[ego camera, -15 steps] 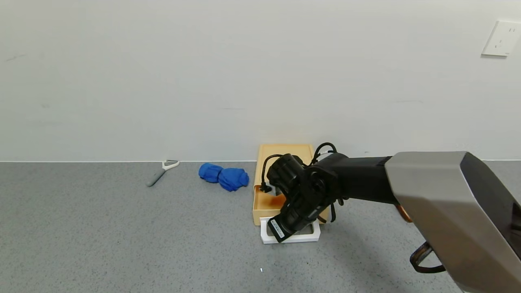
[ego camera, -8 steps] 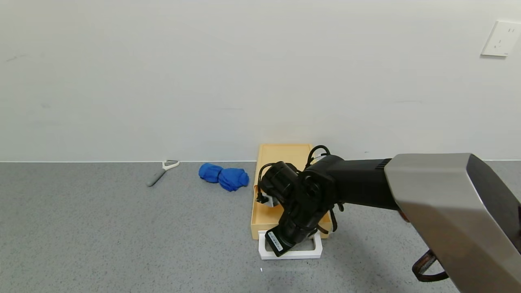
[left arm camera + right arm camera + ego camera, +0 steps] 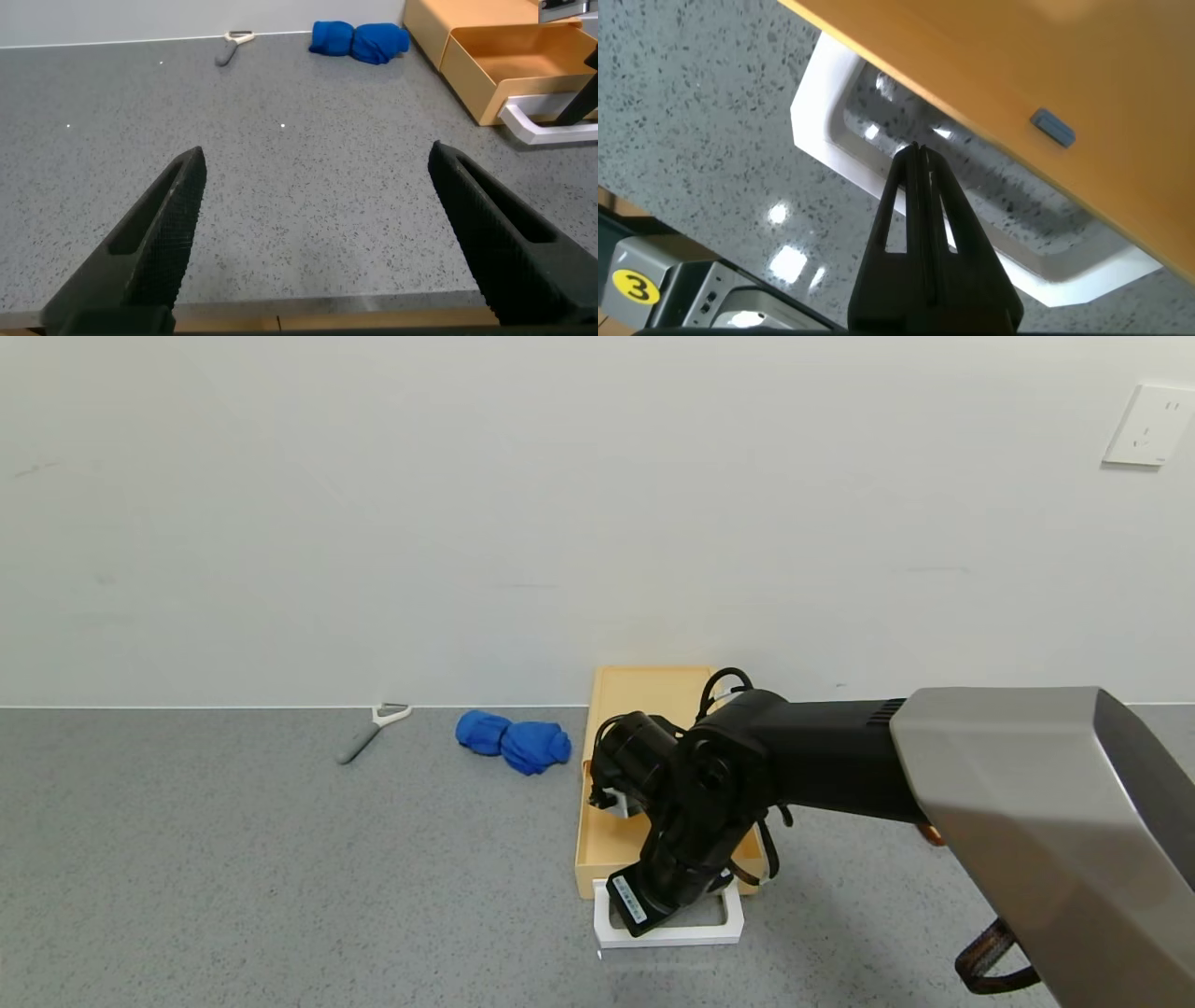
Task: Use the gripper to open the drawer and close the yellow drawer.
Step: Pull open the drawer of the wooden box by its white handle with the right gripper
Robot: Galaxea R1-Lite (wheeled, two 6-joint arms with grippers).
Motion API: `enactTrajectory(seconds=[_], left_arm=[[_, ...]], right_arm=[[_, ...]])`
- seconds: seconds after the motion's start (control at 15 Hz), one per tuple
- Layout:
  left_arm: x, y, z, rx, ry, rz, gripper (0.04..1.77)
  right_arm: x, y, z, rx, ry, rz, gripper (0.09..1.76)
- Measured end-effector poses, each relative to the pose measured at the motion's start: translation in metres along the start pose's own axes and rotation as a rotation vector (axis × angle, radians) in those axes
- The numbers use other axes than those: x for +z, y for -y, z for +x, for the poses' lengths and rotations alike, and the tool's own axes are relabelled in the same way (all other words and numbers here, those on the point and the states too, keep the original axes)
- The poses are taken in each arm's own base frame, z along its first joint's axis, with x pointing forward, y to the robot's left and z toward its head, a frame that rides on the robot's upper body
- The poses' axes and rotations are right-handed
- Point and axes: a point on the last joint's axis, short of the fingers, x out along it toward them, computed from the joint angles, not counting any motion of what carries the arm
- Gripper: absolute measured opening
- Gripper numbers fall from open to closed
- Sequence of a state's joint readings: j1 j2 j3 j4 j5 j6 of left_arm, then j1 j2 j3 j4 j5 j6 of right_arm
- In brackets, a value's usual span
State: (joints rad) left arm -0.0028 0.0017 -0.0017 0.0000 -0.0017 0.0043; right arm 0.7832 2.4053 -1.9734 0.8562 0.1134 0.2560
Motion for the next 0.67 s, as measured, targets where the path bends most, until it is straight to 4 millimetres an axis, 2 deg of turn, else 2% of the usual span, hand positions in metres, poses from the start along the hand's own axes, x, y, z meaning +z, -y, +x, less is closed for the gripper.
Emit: enactTrajectory(seconds=[0.67], left_arm=[[0.0,0.0,0.0,0.0,0.0,0.0,1.72]], right_arm=[[-0.01,-0.014,-0.006,0.002,-0.038,0.05,0.12]])
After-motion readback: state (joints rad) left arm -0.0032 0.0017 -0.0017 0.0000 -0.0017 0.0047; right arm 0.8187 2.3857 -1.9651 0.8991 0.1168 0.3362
